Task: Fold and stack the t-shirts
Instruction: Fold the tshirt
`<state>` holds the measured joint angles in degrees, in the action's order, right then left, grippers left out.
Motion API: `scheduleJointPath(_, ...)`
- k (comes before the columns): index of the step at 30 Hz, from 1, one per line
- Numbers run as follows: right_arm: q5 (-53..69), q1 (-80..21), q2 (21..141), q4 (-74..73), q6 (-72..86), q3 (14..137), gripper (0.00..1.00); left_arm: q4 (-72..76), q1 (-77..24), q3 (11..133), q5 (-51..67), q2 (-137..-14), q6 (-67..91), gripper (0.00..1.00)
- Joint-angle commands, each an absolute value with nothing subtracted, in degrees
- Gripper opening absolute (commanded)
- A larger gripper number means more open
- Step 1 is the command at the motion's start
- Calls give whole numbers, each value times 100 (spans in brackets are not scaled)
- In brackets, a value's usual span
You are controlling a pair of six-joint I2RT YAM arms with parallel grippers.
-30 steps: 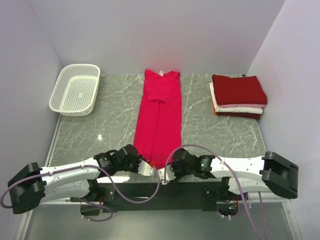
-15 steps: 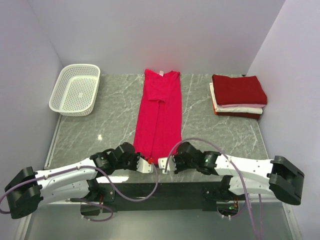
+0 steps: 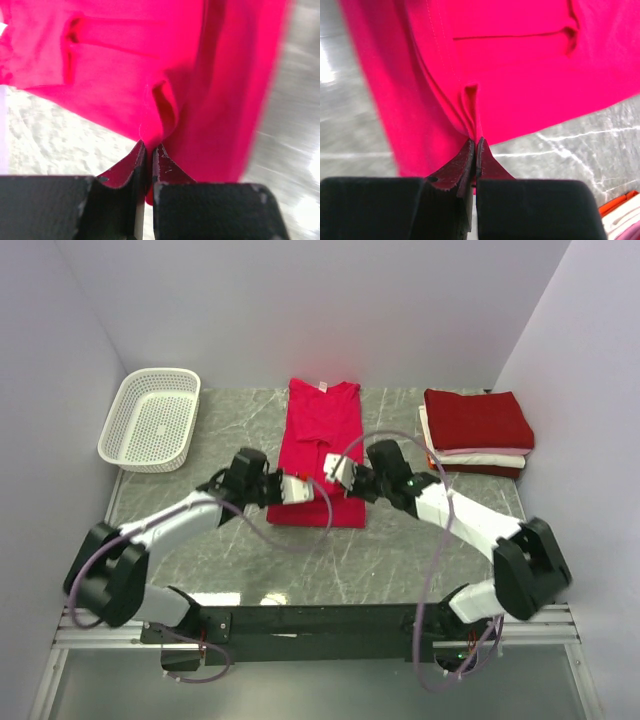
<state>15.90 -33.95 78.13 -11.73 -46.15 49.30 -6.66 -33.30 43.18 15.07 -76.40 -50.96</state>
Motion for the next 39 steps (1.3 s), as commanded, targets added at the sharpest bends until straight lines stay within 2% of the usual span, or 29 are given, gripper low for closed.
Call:
scheduleJointPath(1,1819,-3015,8489,-1134,-4632,5694,0,-238,-2797,5244,2328,-8286,-5449,0)
scheduleJointPath(8,1820,-2558,9755,-1257,-4474,7038,0,-395,-2364,6599,2742,-9981,-5625,0)
scheduleJointPath(14,1776,-2408,10510,-1310,-4281,7689,0,-290,-2276,7215,2918,-10765,-5590,1)
scheduleJointPath(39,1274,-2118,11821,-1266,-3700,9167,0,-132,-1995,8587,2769,-11909,-5388,0)
